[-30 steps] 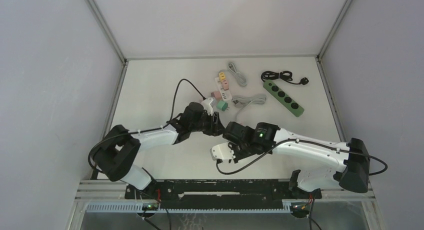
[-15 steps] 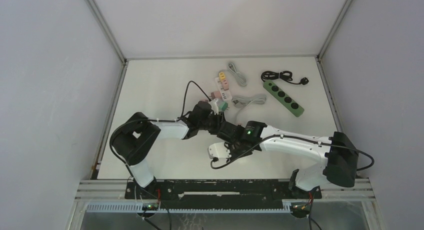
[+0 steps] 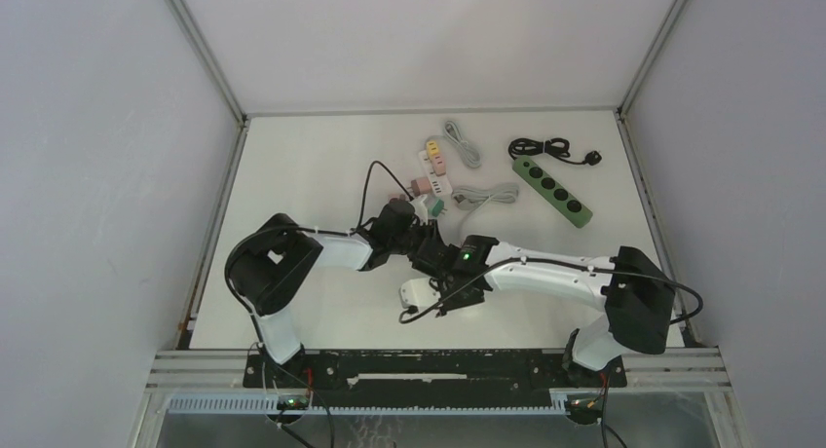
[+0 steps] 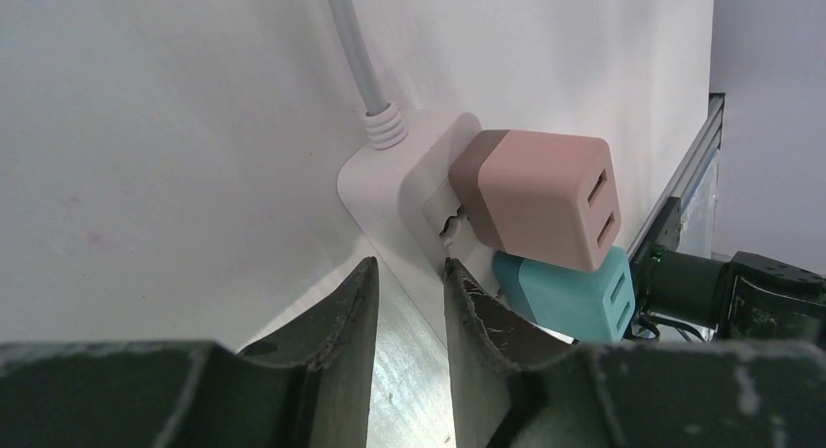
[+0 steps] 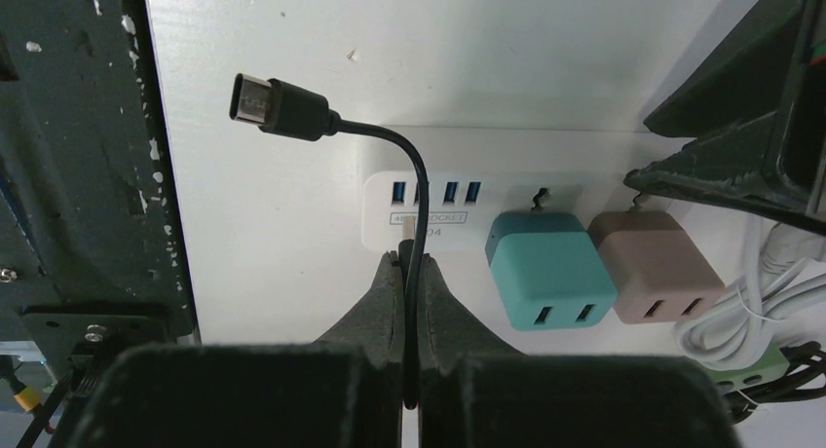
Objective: Insert the plug
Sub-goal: Insert the plug into the socket.
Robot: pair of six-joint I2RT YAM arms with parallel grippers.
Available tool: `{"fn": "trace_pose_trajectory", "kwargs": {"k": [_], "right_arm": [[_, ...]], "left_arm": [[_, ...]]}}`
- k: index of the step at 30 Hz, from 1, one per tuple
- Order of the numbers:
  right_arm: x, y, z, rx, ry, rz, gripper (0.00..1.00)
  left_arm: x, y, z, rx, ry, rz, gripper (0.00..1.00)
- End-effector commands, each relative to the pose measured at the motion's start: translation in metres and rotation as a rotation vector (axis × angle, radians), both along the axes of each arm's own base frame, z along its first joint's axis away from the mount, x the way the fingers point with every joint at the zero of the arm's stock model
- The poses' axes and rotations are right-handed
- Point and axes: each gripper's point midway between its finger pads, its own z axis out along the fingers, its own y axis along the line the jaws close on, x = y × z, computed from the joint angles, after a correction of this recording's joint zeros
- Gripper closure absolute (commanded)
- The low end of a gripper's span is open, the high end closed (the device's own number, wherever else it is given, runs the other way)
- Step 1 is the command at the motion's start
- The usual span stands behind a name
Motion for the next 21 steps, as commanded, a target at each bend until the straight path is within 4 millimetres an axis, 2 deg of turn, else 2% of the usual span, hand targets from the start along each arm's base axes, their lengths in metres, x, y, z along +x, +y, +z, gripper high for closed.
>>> {"fn": "trace_pose_trajectory", "kwargs": {"k": [1,21], "right_arm": [[0.007,0.015,0.009,0.026,-0.024,-0.023,1.00],[0.011,0.009,-0.010,-0.069,-0.012,-0.045,1.00]], "left_arm": [[0.010,-0.016,0.021,-0.062,-0.038,-0.016,0.65],[0.010,-0.018,0.021,-0.067,-0.033,-0.026,0.67]]}}
